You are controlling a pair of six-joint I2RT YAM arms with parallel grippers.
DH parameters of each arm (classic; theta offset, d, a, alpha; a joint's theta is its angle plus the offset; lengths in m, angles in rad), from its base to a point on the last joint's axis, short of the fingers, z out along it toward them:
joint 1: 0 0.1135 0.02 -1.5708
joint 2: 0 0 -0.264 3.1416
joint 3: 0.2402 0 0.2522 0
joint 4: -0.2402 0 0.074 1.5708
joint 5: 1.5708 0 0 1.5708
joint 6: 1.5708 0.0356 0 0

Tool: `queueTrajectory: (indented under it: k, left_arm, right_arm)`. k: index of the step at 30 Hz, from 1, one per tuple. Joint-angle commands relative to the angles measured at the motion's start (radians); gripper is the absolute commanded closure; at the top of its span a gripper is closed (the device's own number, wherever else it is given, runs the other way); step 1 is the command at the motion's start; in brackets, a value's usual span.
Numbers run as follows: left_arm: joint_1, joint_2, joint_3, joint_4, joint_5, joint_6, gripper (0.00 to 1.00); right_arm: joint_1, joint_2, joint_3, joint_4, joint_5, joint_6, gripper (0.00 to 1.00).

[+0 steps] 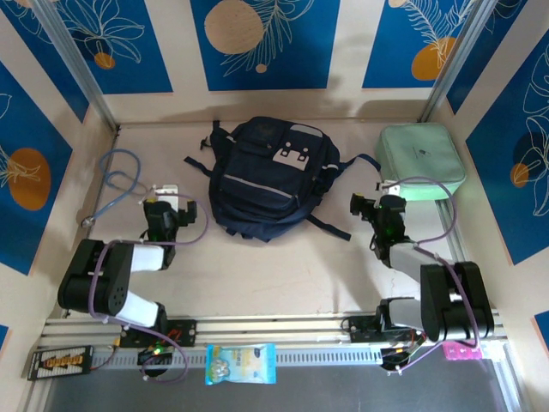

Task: Pack the student bag
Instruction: Reset both arms

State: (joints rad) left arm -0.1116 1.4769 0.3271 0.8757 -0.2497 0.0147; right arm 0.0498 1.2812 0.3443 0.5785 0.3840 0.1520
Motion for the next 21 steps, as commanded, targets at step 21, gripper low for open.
queueTrajectory:
  k: [21]
  left_arm:
    - [0.046, 0.086, 0.027, 0.100, 0.109, -0.003, 0.00]
  right_arm:
    - [-0.031, 0.241, 0.060, 0.250, -0.190, -0.032, 0.01]
